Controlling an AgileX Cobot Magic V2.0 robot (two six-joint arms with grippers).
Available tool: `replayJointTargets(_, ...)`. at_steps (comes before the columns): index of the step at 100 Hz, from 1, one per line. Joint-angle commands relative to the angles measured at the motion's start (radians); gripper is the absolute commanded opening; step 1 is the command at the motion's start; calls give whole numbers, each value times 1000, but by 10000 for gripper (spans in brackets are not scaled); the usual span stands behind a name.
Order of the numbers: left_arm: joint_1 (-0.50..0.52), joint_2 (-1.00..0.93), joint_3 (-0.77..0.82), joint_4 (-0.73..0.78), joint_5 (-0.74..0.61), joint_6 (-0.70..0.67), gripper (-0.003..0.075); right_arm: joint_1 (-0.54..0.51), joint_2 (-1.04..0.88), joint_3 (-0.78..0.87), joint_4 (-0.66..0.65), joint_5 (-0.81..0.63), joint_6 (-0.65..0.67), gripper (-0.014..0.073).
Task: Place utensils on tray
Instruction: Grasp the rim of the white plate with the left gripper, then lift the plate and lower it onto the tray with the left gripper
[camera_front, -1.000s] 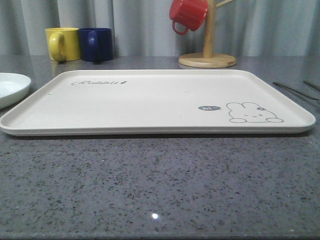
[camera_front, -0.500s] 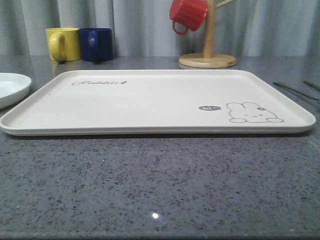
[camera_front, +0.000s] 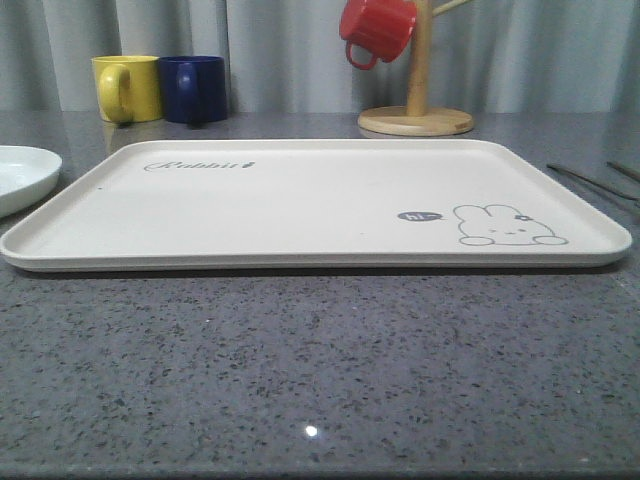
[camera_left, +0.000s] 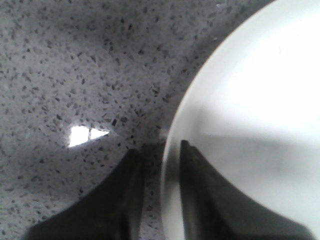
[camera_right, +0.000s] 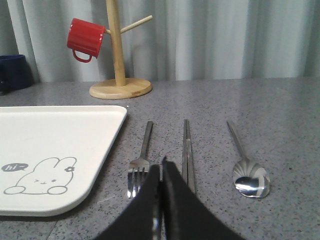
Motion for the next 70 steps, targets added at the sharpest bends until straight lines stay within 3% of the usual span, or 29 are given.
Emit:
replayJointTargets(1, -1, -32, -28, -9, -8, 24, -18, -7, -19, 0, -4, -85, -8, -69)
replayJointTargets(25, 14, -50, -28, -55, -10, 46, -19, -7, -19, 0, -4, -85, -8, -69)
replayJointTargets(52, 113, -177, -28, -336, -1, 209, -19, -7, -19, 0, -4, -85, -8, -69)
replayJointTargets(70, 129, -255, -28, -414, 12, 237, -19, -7, -19, 0, -4, -85, -8, -69)
